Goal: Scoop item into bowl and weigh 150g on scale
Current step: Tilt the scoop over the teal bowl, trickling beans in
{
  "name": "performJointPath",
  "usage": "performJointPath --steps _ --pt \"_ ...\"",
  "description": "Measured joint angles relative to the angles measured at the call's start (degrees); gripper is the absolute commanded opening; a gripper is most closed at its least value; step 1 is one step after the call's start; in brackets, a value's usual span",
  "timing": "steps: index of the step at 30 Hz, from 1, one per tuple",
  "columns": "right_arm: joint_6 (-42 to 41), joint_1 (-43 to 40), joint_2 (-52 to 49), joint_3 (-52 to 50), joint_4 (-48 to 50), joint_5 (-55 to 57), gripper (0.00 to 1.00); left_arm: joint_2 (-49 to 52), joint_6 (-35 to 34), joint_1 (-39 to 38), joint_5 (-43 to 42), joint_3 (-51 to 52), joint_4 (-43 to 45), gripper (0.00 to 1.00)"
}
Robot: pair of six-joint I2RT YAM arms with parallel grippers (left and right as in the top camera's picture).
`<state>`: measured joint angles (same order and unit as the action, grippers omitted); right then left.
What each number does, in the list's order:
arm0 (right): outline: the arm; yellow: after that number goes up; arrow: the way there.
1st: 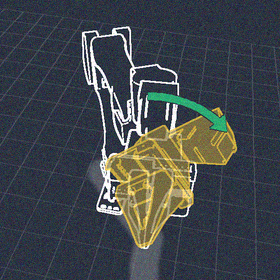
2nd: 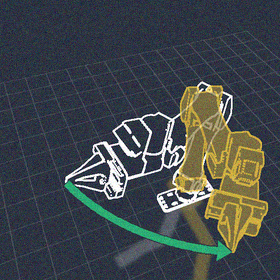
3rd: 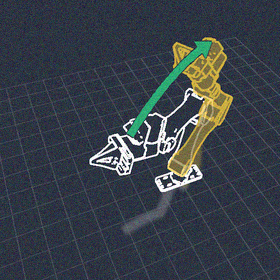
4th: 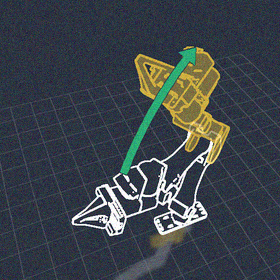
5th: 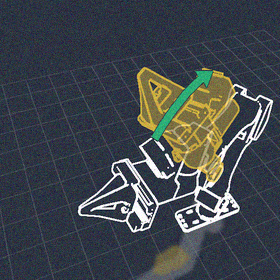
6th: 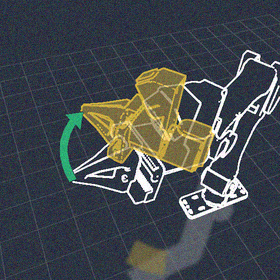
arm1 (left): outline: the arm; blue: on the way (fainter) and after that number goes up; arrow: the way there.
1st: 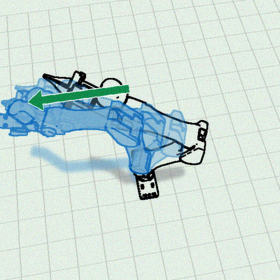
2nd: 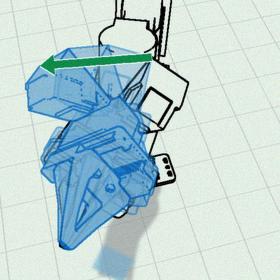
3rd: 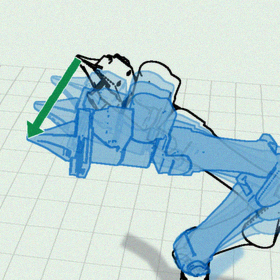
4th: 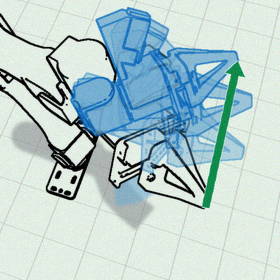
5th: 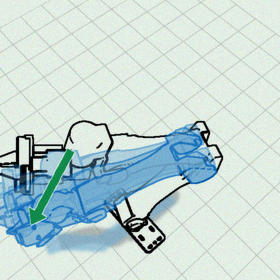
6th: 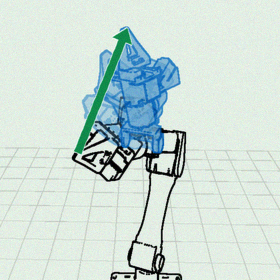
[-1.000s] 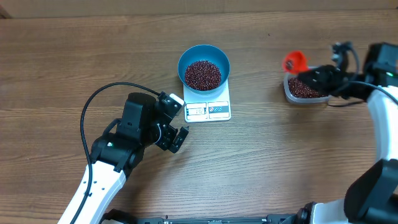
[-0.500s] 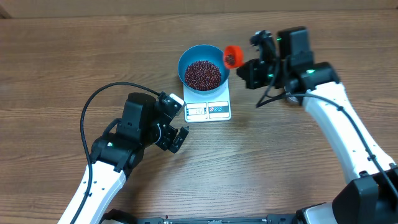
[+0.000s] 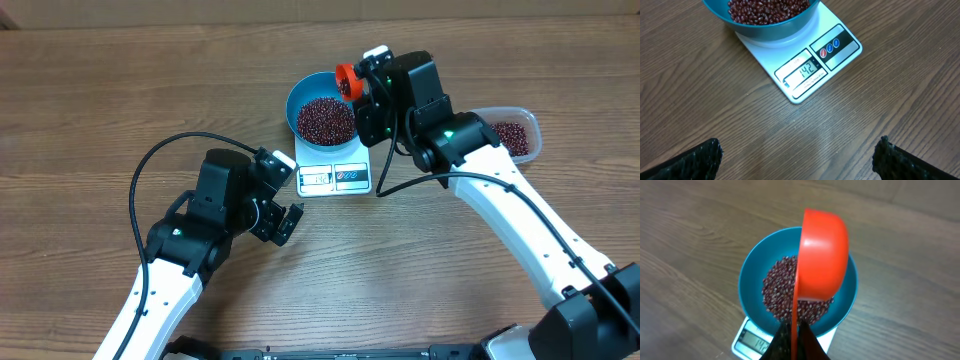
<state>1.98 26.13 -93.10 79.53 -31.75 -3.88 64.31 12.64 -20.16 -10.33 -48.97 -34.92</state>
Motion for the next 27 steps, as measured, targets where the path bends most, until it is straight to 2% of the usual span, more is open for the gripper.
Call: performJointPath --steps 27 --pt "12.2 4.4 -5.1 0.0 1.3 9.3 0.04 0.0 0.0 0.0 0.0 0.0 0.0 0.99"
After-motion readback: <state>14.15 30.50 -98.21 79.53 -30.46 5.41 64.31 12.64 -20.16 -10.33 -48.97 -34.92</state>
